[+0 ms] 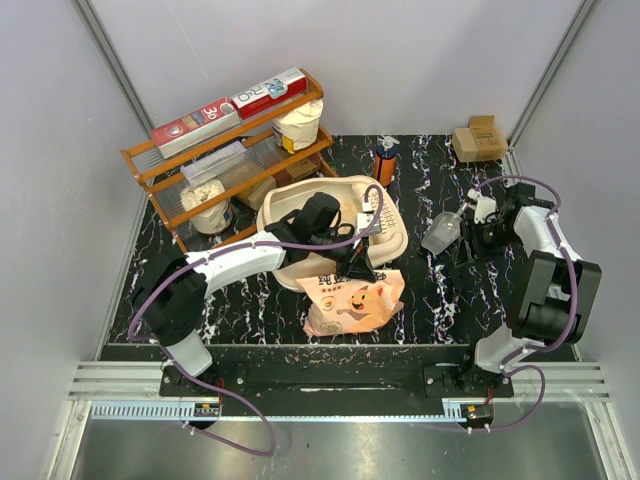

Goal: Fill the litter box with clean litter

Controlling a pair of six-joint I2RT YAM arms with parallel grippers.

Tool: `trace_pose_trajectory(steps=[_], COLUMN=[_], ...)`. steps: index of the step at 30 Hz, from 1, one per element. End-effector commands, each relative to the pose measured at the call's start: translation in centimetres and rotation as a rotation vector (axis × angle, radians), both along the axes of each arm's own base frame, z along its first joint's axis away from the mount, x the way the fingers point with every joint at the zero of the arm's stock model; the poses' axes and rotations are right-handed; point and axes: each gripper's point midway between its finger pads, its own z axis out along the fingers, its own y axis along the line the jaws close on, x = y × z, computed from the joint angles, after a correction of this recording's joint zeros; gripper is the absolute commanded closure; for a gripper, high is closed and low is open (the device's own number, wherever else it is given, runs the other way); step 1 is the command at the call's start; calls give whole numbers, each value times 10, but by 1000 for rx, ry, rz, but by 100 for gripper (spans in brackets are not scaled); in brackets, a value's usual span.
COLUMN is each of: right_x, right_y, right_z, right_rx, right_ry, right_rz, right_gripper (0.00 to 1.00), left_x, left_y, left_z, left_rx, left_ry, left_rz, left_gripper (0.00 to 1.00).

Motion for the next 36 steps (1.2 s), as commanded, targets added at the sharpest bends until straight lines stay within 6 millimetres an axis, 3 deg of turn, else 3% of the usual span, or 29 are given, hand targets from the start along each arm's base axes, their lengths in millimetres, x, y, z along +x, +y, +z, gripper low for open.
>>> trace_pose_trajectory(steps=[1,11,15,16,17,22,25,26,29,33,35,36], right_x=[9,9,12,13,12,10,12,13,13,-2,-21,-26], right_y=[-11,-8,-3,-2,-2,0,4,4,4,5,12,14], right_z=[-13,-50,-53,-54,-54,-62,-63,-61,-51,-23,-12,4], right_rx=[-42,10,41,44,49,59,98,109,136,101,106,89], right_ry=[-8,62,50,42,42,65,76,70,26,-39,-42,-93], right_rz=[10,-3,-8,-7,-8,-30,-34,-35,-17,64,128,153], right_gripper=[47,50,63,72,76,70,74,86,100,100,100,100], left_x=[-5,-5,-6,-7,-6,-6,-8,-8,-9,-8,-7,-7], left_y=[-3,-2,-2,-2,-2,-1,-2,-2,-2,-1,-1,-2], left_z=[14,10,10,10,10,10,9,9,9,10,9,10], left_rx=[-41,-31,-27,-28,-27,-27,-27,-27,-27,-28,-26,-27], left_ry=[-21,-26,-27,-28,-31,-31,-30,-30,-35,-41,-46,-49], left_rz=[-36,-41,-42,-43,-41,-41,-47,-47,-49,-45,-41,-41], left_gripper=[100,100,100,100,100,100,100,100,100,100,100,100])
